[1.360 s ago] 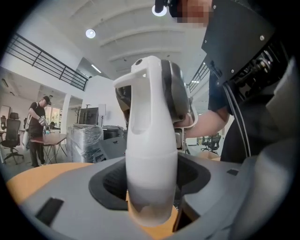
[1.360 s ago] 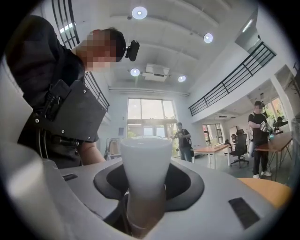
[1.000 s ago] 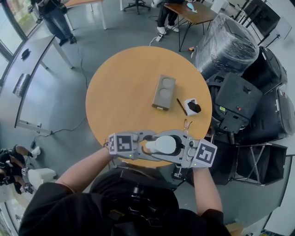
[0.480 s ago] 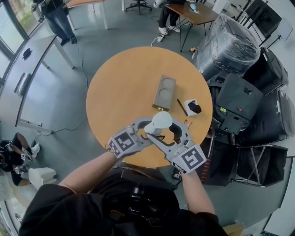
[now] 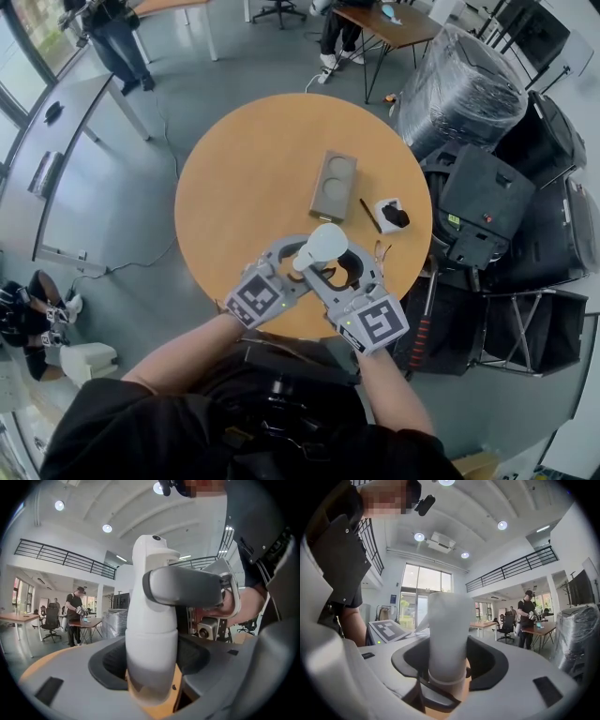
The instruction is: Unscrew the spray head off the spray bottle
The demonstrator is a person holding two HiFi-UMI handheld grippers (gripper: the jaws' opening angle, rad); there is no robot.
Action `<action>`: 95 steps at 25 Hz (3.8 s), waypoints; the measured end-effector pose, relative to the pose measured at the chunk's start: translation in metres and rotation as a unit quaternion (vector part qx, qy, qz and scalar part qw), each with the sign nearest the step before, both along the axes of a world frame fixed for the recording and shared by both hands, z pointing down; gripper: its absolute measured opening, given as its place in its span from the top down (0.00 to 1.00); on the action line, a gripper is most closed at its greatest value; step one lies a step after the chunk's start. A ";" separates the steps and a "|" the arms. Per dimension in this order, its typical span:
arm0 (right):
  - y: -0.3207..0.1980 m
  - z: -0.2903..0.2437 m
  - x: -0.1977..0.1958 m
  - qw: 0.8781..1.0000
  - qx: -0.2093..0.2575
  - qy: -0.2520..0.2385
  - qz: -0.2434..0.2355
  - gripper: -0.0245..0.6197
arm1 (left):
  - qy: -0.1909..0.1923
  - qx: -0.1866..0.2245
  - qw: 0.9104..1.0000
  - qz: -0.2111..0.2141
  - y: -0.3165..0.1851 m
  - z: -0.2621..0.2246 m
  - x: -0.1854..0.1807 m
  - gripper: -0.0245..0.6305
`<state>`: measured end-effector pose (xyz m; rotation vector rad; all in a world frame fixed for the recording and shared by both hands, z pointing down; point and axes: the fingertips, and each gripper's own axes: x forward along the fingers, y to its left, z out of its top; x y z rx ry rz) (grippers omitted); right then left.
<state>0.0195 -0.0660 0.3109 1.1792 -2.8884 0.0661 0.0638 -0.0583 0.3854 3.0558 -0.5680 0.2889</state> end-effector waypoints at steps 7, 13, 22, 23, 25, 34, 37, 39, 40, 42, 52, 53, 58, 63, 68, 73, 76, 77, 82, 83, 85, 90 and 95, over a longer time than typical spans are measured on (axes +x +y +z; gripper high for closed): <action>0.021 -0.004 -0.004 0.994 -0.009 -0.013 -0.111 0.60 | 0.011 -0.003 0.994 0.110 0.025 -0.003 0.000 0.50; 0.048 -0.013 -0.010 0.971 -0.018 -0.026 -0.236 0.59 | 0.032 -0.031 0.970 0.238 0.057 -0.014 0.000 0.50; 0.034 0.001 -0.010 0.982 -0.008 0.034 -0.183 0.41 | 0.041 -0.033 0.990 0.133 0.023 -0.012 0.000 0.50; 0.030 0.000 -0.010 0.986 -0.005 0.031 -0.164 0.39 | 0.042 -0.031 0.992 0.111 0.015 -0.011 -0.001 0.50; 0.017 0.000 -0.006 0.994 0.006 0.023 -0.109 0.39 | 0.041 -0.030 0.996 0.071 0.003 -0.010 0.001 0.50; -0.014 -0.005 -0.005 0.998 0.010 0.033 0.051 0.39 | 0.011 -0.008 0.999 -0.046 -0.028 -0.004 -0.003 0.50; -0.024 -0.003 -0.002 0.995 0.010 0.018 0.094 0.41 | 0.008 -0.001 0.998 -0.063 -0.031 -0.004 -0.003 0.50; -0.027 -0.002 0.001 0.993 0.002 0.027 0.114 0.47 | 0.007 0.004 0.998 -0.068 -0.031 -0.004 -0.002 0.50; -0.027 -0.003 0.001 0.992 0.001 0.030 0.119 0.50 | 0.009 0.004 0.998 -0.068 -0.031 -0.005 -0.002 0.50; -0.027 -0.006 0.001 0.994 0.010 0.024 0.110 0.57 | 0.015 0.003 0.998 -0.058 -0.029 -0.005 -0.001 0.50; 0.025 -0.019 -0.011 0.990 0.016 -0.010 -0.137 0.58 | 0.050 -0.009 0.991 0.126 0.026 -0.018 0.000 0.50; 0.031 -0.020 -0.013 0.987 0.011 -0.010 -0.161 0.58 | 0.050 -0.010 0.988 0.147 0.032 -0.019 0.000 0.50; 0.043 -0.018 -0.016 0.976 0.020 0.008 -0.219 0.57 | 0.049 -0.013 0.981 0.186 0.045 -0.023 -0.003 0.50; 0.025 -0.017 -0.010 0.989 0.018 -0.039 -0.142 0.36 | 0.038 -0.004 0.996 0.085 0.017 -0.016 -0.005 0.50; 0.010 -0.010 -0.004 0.998 0.011 -0.048 -0.024 0.35 | 0.044 -0.011 0.999 -0.007 0.000 -0.011 -0.007 0.50; 0.001 -0.001 -0.005 0.998 -0.007 -0.042 0.050 0.41 | 0.030 0.015 0.999 -0.036 0.004 -0.008 -0.004 0.50; 0.000 0.001 -0.006 0.998 -0.002 -0.030 0.060 0.55 | 0.031 0.011 0.999 -0.034 0.006 -0.005 -0.003 0.50; 0.001 0.002 -0.006 0.998 -0.003 -0.030 0.053 0.55 | 0.033 0.009 0.999 -0.028 0.008 -0.004 -0.002 0.50; 0.017 -0.002 -0.011 0.998 0.001 -0.043 -0.052 0.56 | 0.050 0.003 0.998 0.038 0.024 -0.007 -0.001 0.50; 0.021 -0.004 -0.013 0.996 0.000 -0.050 -0.078 0.56 | 0.054 0.002 0.997 0.058 0.028 -0.010 -0.002 0.50; 0.030 -0.009 -0.017 0.990 0.002 -0.057 -0.126 0.56 | 0.066 0.000 0.993 0.101 0.038 -0.016 -0.003 0.50; 0.049 -0.019 -0.020 0.976 -0.004 -0.059 -0.210 0.56 | 0.076 -0.017 0.981 0.178 0.056 -0.028 -0.001 0.50; 0.047 -0.031 -0.015 0.971 0.015 -0.091 -0.219 0.56 | 0.073 -0.018 0.980 0.186 0.058 -0.028 -0.002 0.50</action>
